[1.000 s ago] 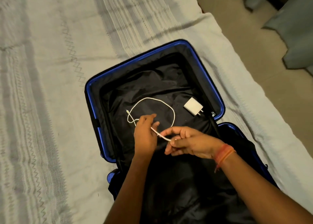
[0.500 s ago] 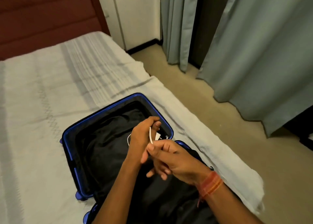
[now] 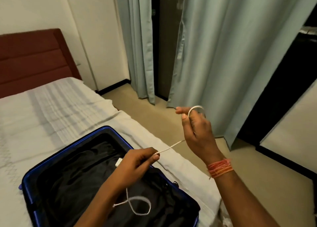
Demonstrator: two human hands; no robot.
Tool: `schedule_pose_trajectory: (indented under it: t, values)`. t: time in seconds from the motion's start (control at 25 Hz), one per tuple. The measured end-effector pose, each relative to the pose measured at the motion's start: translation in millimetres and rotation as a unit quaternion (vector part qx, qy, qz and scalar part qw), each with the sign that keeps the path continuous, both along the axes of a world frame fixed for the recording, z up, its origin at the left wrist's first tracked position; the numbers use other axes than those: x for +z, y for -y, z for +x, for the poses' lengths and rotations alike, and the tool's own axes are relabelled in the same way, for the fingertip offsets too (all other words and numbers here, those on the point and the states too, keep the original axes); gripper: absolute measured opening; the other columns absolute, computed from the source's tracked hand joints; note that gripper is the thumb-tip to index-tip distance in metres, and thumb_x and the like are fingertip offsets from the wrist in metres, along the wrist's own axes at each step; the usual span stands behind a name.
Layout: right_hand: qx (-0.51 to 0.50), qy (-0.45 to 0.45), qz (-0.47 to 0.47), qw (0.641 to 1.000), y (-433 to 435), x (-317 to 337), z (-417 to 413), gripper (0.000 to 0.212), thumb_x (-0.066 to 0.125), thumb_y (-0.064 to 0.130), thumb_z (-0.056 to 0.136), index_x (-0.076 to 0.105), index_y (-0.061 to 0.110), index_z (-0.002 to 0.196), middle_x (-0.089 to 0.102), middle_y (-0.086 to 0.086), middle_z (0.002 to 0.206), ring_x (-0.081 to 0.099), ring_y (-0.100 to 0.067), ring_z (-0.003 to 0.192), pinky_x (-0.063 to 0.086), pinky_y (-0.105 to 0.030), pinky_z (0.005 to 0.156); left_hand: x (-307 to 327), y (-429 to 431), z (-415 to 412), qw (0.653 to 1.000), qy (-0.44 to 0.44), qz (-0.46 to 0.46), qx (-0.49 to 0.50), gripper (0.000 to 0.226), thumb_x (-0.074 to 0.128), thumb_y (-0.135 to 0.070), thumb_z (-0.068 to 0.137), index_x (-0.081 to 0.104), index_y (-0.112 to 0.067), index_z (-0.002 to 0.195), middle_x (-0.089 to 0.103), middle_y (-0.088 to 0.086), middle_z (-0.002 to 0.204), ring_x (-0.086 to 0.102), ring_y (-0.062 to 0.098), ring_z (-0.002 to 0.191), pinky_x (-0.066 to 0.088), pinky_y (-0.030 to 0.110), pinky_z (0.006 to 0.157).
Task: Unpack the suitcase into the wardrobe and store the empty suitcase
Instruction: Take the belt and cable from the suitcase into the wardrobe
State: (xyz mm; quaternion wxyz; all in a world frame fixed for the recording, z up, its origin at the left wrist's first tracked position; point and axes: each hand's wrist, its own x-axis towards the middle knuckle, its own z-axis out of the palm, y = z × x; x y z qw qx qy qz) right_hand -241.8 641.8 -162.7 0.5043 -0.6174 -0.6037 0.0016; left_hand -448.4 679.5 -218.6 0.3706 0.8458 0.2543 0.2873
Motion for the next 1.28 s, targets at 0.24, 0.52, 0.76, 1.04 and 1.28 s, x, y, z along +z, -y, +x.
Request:
schedule_pose_trajectory:
  t: [0.24, 0.52, 0.76, 1.04, 1.28]
  values:
    - [0.148, -0.086, -0.276, 0.946, 73, -23, 45, 0.026, 0.032, 0.035, 0.103, 0.055, 0.025, 0.111, 0.068, 0.001, 0.075, 0.062, -0.009, 0.058, 0.054, -0.028, 0.06, 65, 7, 68, 0.993, -0.026, 0.104, -0.055, 0.014, 0.055, -0.036, 0.094, 0.065, -0.03, 0.086, 0.059, -0.018, 0.071, 0.055, 0.004, 0.065, 0.045, 0.025, 0.059]
    - [0.371, -0.573, -0.166, 0.711, 145, -8, 52, 0.055, 0.033, 0.05, 0.096, 0.06, 0.011, 0.124, 0.044, -0.003, 0.048, 0.024, -0.006, 0.031, 0.025, -0.016, 0.035, 58, 20, 146, 0.99, 0.012, -0.044, -0.137, 0.028, 0.05, -0.042, 0.093, 0.068, -0.021, 0.094, 0.063, 0.008, 0.081, 0.058, 0.018, 0.072, 0.049, 0.029, 0.064]
    - [0.349, -0.606, 0.026, 0.714, 156, 38, 92, 0.048, 0.05, 0.027, 0.093, 0.045, 0.02, 0.139, 0.066, -0.008, 0.095, 0.028, 0.0, 0.031, 0.025, -0.014, 0.031, 26, 68, 180, 0.963, -0.006, -0.222, -0.151, 0.037, 0.039, -0.035, 0.098, 0.047, 0.002, 0.099, 0.047, -0.001, 0.062, 0.048, 0.015, 0.055, 0.047, 0.03, 0.058]
    - [-0.038, -0.085, 0.052, 0.994, 128, 31, 138, 0.065, 0.037, 0.012, 0.102, -0.001, 0.03, 0.151, 0.043, 0.009, 0.143, 0.049, 0.001, 0.123, 0.038, -0.008, 0.098, 21, 92, 179, 0.935, -0.149, -0.246, -0.21, 0.027, 0.044, -0.033, 0.1, 0.052, -0.013, 0.085, 0.04, -0.012, 0.059, 0.045, 0.01, 0.049, 0.043, 0.027, 0.054]
    - [0.015, 0.091, -0.341, 0.935, 157, -14, 158, 0.038, 0.022, 0.045, 0.101, 0.023, 0.043, 0.139, 0.07, 0.0, 0.085, 0.063, -0.01, 0.072, 0.05, -0.04, 0.088, 61, 47, 160, 0.97, -0.18, 0.018, -0.163, 0.029, 0.047, -0.041, 0.095, 0.057, -0.021, 0.075, 0.041, -0.007, 0.061, 0.035, 0.005, 0.056, 0.03, 0.025, 0.054]
